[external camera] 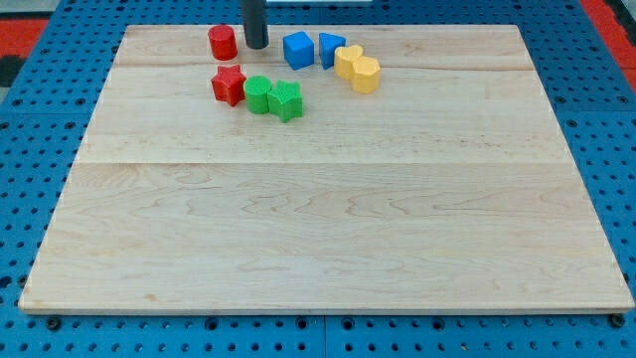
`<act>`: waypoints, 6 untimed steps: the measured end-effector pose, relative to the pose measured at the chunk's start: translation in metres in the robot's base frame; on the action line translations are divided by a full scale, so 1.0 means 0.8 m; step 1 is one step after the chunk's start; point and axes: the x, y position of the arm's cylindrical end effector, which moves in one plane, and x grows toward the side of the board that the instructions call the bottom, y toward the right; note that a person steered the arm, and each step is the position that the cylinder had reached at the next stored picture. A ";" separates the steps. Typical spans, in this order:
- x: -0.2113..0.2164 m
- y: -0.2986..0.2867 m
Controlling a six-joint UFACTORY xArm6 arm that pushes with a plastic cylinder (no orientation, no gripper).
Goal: Slide the red circle close to the red star
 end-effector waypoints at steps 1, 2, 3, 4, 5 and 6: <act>-0.023 -0.073; -0.024 -0.155; -0.014 -0.143; -0.014 -0.119; 0.009 -0.109; 0.039 -0.076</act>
